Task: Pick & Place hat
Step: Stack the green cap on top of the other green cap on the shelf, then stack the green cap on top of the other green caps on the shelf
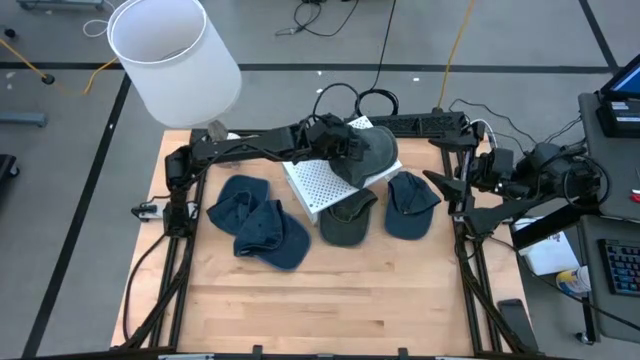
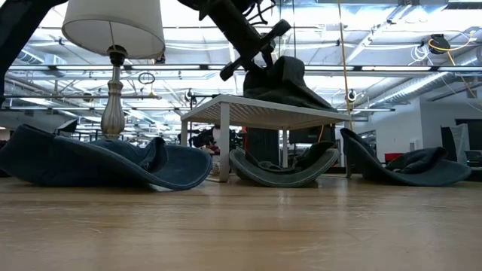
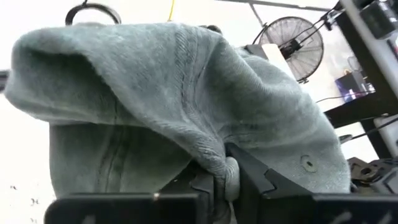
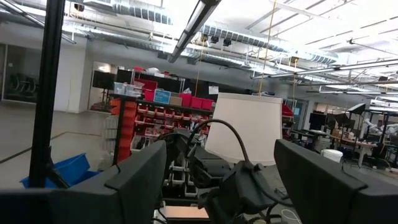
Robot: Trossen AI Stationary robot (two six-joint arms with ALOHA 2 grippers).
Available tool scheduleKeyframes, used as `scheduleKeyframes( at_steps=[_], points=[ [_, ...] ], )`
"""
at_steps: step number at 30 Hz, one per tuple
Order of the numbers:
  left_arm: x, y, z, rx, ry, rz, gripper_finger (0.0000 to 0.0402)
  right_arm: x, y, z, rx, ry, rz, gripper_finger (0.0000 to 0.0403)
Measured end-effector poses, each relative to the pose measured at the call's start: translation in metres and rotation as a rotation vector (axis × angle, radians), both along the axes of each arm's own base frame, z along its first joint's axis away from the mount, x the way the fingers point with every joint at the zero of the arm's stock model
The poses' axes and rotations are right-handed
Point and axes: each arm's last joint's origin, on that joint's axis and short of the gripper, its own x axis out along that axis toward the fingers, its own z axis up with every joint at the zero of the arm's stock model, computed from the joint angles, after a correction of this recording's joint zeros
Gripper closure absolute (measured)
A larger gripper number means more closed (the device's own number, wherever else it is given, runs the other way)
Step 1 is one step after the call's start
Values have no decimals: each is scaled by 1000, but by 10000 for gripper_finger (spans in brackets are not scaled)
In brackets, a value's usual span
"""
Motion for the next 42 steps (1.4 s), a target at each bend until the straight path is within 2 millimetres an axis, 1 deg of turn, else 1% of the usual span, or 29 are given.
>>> scheduleKeyframes(
  at_steps=[5, 9, 14, 16, 18, 21, 22, 23, 25, 27, 29, 30, 35, 39, 42],
  points=[
    [-1, 0, 0, 1, 5, -1, 323, 0, 0, 0, 4, -1, 2, 112],
    [-3, 0, 3, 17, 15, -14, 285, 0, 0, 0, 22, -3, 8, 112],
    [-11, 3, 5, 15, 59, -13, 228, 0, 0, -1, 19, 4, 10, 112],
    [-17, 5, 8, -8, 81, -19, 206, 0, 0, -1, 20, 4, 10, 112],
    [-19, 6, 10, -20, 74, -8, 188, 0, 0, -1, 20, 2, 10, 112],
    [-30, 7, 18, -42, 87, 8, 168, 0, 0, -1, 20, 2, 10, 112],
    [-31, 7, 22, -36, 68, 11, 163, 0, 0, -1, 20, 2, 10, 112],
    [-35, 6, 28, -35, 59, 13, 159, 0, 0, -1, 20, 2, 11, 112],
    [-42, 5, 33, -37, 72, 20, 153, 0, 0, -1, 20, 2, 11, 112],
    [-47, 4, 44, -24, 30, 21, 150, 0, 0, -1, 20, 3, 11, 112],
    [-52, 2, 51, -18, 27, 16, 149, 0, 0, -1, 20, 4, 10, 112],
    [-54, 0, 57, -10, 1, 13, 149, 0, 0, -1, 19, 6, 10, 112],
    [-72, -11, 76, -6, -14, -12, 148, 1, 0, -2, 17, 14, 9, 112],
    [-82, -23, 89, 0, -31, -82, 148, 1, 0, -2, 21, 13, 9, 112],
    [-87, -35, 98, 15, -47, -176, 148, 2, 1, -2, 21, 14, 9, 112]
  ],
)
